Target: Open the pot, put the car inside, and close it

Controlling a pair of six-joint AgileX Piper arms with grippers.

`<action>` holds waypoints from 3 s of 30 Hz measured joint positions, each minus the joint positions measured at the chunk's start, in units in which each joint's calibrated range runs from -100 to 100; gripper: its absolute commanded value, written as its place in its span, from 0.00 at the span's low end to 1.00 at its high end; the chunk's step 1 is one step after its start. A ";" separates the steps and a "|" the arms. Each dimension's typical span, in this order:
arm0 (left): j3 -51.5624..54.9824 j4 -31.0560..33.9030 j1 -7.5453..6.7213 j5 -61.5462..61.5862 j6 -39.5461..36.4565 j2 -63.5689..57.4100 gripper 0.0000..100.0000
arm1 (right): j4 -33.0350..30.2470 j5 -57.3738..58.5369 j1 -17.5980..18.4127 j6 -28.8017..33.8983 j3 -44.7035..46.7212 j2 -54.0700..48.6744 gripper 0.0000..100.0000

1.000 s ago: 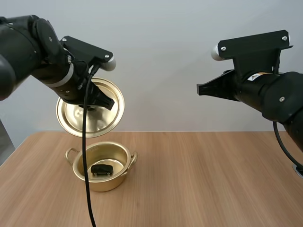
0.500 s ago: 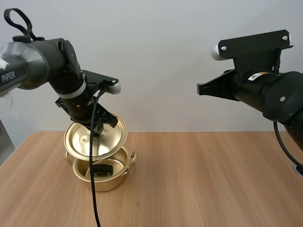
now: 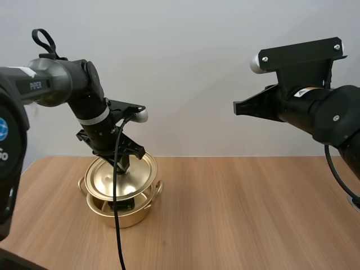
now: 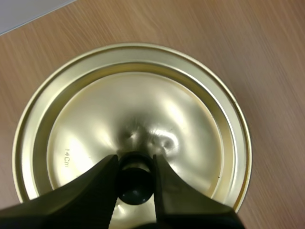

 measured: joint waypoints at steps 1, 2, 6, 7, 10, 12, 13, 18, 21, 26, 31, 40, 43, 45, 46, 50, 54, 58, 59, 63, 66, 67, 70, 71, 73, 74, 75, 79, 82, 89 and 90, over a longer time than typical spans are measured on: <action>0.00 0.10 0.00 -0.11 0.00 0.40 0.00 | 0.00 0.00 0.00 0.00 0.00 0.00 0.00; 0.00 0.10 0.00 -0.11 0.00 0.66 0.00 | 0.00 0.00 0.00 0.00 0.00 0.00 0.00; 0.00 0.24 0.00 -0.11 0.00 2.07 0.00 | 0.00 0.00 0.00 0.00 0.00 0.00 0.00; 0.25 0.37 0.00 -0.11 0.00 2.33 0.00 | 0.00 0.00 0.00 0.00 0.00 0.00 0.00; 1.18 0.62 0.00 -0.71 0.00 3.05 0.00 | 0.00 0.00 0.00 0.00 0.00 0.00 0.00; 1.66 0.62 0.00 -0.71 0.00 3.32 0.00 | 0.00 0.00 0.00 0.00 0.00 0.00 0.00; 1.92 0.74 0.00 -0.90 0.00 3.61 0.00 | 0.00 0.00 0.00 0.00 0.00 0.00 0.00; 4.10 0.99 0.00 -4.15 0.00 3.85 0.00 | 0.00 0.16 0.00 0.00 0.00 0.00 0.00; 4.96 1.02 0.00 -5.81 0.00 3.85 0.00 | 0.00 0.16 0.00 0.00 0.00 0.00 0.00; 5.52 2.98 0.00 -6.46 0.00 3.97 0.00 | 0.00 0.16 0.00 0.00 0.00 0.00 0.00; 5.52 3.15 0.00 -4.87 0.00 4.88 0.00 | 0.00 0.59 0.00 0.00 0.00 0.00 0.00; 5.52 2.31 0.00 -4.53 0.00 4.88 0.23 | 0.00 0.67 0.00 0.00 0.00 0.00 0.00; 5.52 1.84 0.00 -4.53 0.00 4.88 0.59 | 0.00 0.67 0.00 0.00 0.00 0.00 0.00; 5.52 1.45 0.00 -4.89 0.08 4.88 0.86 | 0.00 1.28 0.00 0.00 0.00 0.00 0.00; 5.52 1.45 0.00 -4.89 -0.03 4.88 1.00 | 0.00 1.26 0.00 0.00 0.00 0.00 0.00; 5.52 1.59 0.00 -4.89 -0.23 4.88 1.00 | 0.00 1.44 0.00 0.00 0.00 0.11 0.00; 5.52 1.59 0.00 -4.89 0.31 4.88 1.00 | 0.03 1.44 0.00 0.00 0.00 0.11 0.00; 5.52 1.59 0.00 -4.89 0.35 4.88 1.00 | 0.03 1.44 0.00 0.00 0.00 0.11 0.00; 5.52 1.59 0.00 -4.73 0.50 4.88 1.00 | 0.03 1.44 0.00 0.00 0.00 0.11 0.00; 3.90 1.59 0.00 -3.43 1.16 4.71 1.00 | 0.03 1.44 0.00 -0.09 0.00 0.11 0.00; 1.60 1.59 0.00 -3.39 1.16 3.26 1.00 | 0.03 1.44 0.00 -0.09 0.00 0.11 0.00; 1.38 1.59 0.00 -3.39 1.16 3.13 1.00 | 0.03 1.44 0.00 -0.09 0.00 0.11 0.00; -2.58 1.47 0.00 -5.97 0.47 -0.08 1.00 | 0.03 1.92 0.00 -0.09 0.00 0.11 0.00; -3.26 1.47 0.00 -7.01 -0.20 -0.98 1.00 | 0.03 1.92 0.00 -0.09 0.00 0.11 0.00; -4.11 1.05 0.00 -10.53 -1.92 -3.46 1.00 | 0.03 1.92 0.00 -0.09 0.00 0.11 0.00; -4.11 0.68 0.00 -12.19 -2.38 -4.54 0.93 | 0.03 1.92 0.00 -0.09 0.00 0.11 0.00; -4.11 0.00 0.00 -13.96 -2.79 -5.90 0.74 | 0.03 1.92 0.00 -0.09 0.00 0.11 0.00; -4.11 -3.09 0.00 -16.73 -3.04 -10.23 0.01 | -0.09 1.92 0.00 -0.34 0.00 0.11 0.00; -4.11 -3.45 0.00 -16.92 -3.04 -10.74 0.00 | -0.09 1.92 0.00 -0.34 0.00 0.11 0.00; -2.31 -13.21 0.00 -22.27 -2.23 -24.00 0.00 | -4.08 1.92 0.00 -1.70 0.00 1.43 0.00; 0.06 -13.88 0.00 -27.43 -2.23 -28.04 0.00 | -3.96 1.60 0.00 -1.93 0.00 1.43 0.00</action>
